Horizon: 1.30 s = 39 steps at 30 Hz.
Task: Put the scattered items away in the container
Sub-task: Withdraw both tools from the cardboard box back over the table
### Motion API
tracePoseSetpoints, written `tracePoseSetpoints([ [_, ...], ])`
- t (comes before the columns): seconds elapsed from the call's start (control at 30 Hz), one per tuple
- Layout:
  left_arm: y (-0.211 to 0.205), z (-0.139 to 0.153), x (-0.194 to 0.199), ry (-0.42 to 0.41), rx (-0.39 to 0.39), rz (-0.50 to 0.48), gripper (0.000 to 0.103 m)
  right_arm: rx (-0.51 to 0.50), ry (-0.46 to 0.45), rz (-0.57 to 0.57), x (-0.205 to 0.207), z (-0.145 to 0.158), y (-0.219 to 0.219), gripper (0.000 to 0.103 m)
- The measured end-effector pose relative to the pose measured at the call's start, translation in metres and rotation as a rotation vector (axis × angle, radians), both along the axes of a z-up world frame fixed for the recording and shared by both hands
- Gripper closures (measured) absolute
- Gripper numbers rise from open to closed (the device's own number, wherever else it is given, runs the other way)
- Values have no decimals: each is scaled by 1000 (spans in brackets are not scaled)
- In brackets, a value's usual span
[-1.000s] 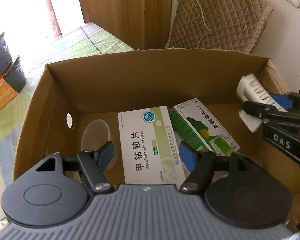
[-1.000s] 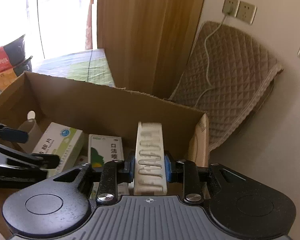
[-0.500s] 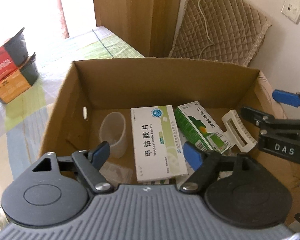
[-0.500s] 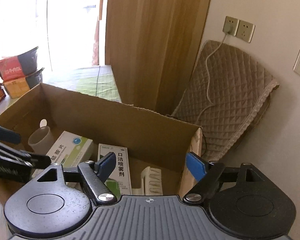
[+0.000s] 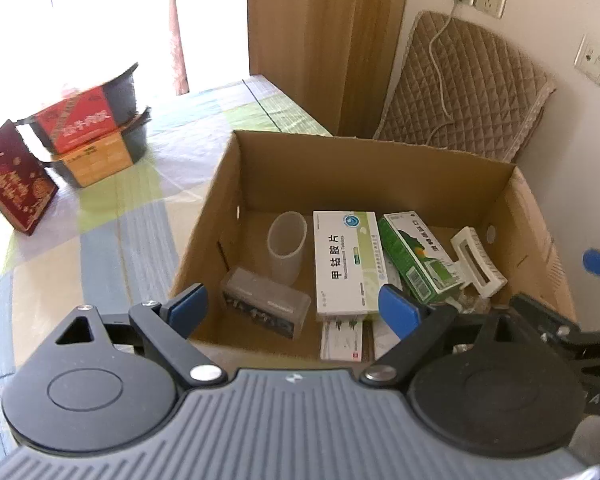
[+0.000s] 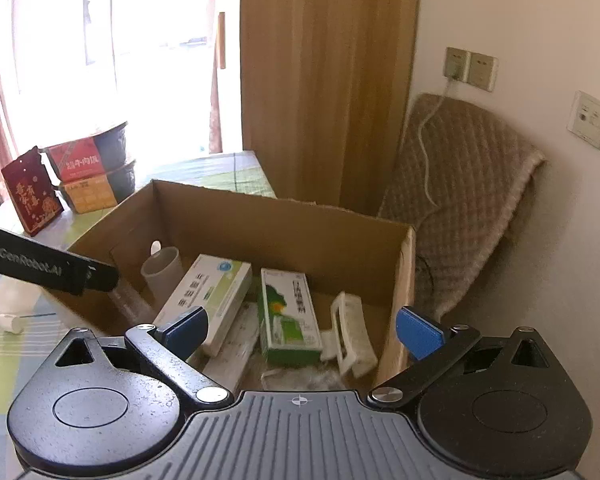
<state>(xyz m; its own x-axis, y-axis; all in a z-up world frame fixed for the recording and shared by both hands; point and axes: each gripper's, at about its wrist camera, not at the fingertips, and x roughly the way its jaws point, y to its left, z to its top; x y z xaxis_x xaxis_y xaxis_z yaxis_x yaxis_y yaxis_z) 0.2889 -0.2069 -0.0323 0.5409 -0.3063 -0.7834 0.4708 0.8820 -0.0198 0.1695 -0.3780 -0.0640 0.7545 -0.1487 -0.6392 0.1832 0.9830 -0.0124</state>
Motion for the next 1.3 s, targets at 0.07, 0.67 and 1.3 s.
tracePoseSetpoints([
  [0.07,5,6,-9,-5,3,2,12,18,9,-11,-8,3,5,0],
  [0.67,43,31,-93,-29,9,40,8,64,13,-20,-68,31,56,0],
  [1.3,74,44,-140,-54,9,105,6,72,39,26,-98,41,78,0],
])
